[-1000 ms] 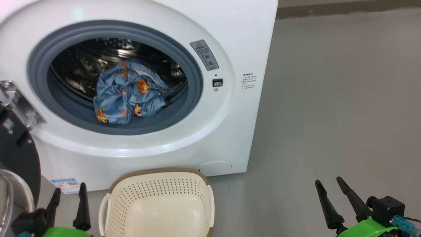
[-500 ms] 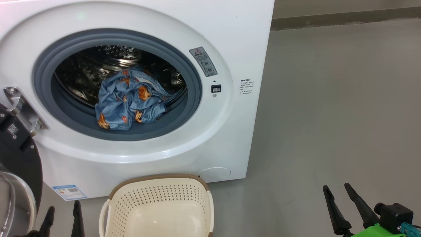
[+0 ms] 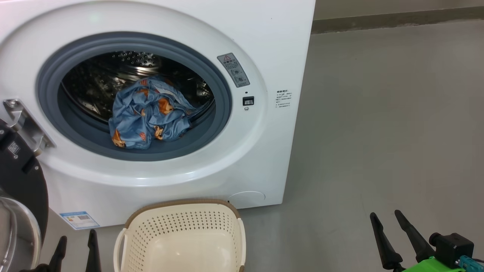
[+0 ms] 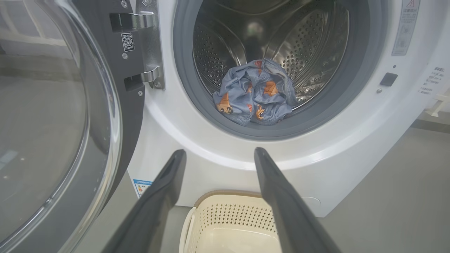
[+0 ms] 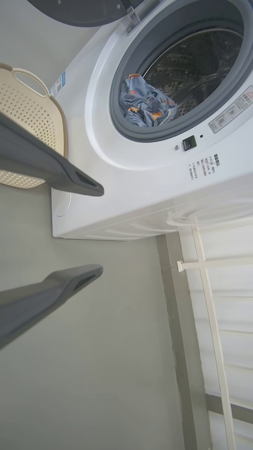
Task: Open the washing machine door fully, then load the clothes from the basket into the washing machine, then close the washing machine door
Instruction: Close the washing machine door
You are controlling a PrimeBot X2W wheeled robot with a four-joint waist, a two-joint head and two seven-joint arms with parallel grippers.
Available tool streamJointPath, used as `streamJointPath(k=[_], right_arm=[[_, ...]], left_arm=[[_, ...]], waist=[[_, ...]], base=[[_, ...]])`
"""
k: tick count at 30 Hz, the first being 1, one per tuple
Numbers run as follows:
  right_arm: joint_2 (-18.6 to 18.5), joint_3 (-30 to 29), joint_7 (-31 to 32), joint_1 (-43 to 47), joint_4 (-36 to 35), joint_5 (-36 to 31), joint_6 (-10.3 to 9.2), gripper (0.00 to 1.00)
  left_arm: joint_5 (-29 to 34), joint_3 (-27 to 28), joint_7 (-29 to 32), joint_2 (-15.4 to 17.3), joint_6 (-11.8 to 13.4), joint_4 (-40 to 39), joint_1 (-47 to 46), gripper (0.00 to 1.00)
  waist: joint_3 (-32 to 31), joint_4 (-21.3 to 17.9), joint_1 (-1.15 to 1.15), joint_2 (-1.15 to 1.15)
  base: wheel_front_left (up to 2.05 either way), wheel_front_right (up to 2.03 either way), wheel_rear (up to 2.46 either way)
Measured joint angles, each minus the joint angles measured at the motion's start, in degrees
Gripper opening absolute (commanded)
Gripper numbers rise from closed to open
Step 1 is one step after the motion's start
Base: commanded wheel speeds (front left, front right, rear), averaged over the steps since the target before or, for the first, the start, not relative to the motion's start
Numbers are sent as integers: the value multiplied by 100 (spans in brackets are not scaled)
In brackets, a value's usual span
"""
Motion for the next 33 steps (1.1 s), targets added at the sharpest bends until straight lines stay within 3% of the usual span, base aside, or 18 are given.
streamJointPath(k=[8, 22, 33], right_arm=[[9, 0, 0, -1, -3, 0, 0, 100], [8, 1, 0, -1, -27, 0, 0, 100], [7, 11, 0, 2, -40, 0, 0, 100]], left_arm=[[1, 3, 0, -1, 0, -11, 0, 100], [1, -116, 0, 11, 0, -107, 6, 100], [-1, -219, 0, 9, 0, -192, 21, 100]], waist=[[11, 17, 0, 0], [20, 63, 0, 0], [-22, 195, 0, 0]], base=[[-38, 38, 0], [-124, 124, 0], [-14, 14, 0]])
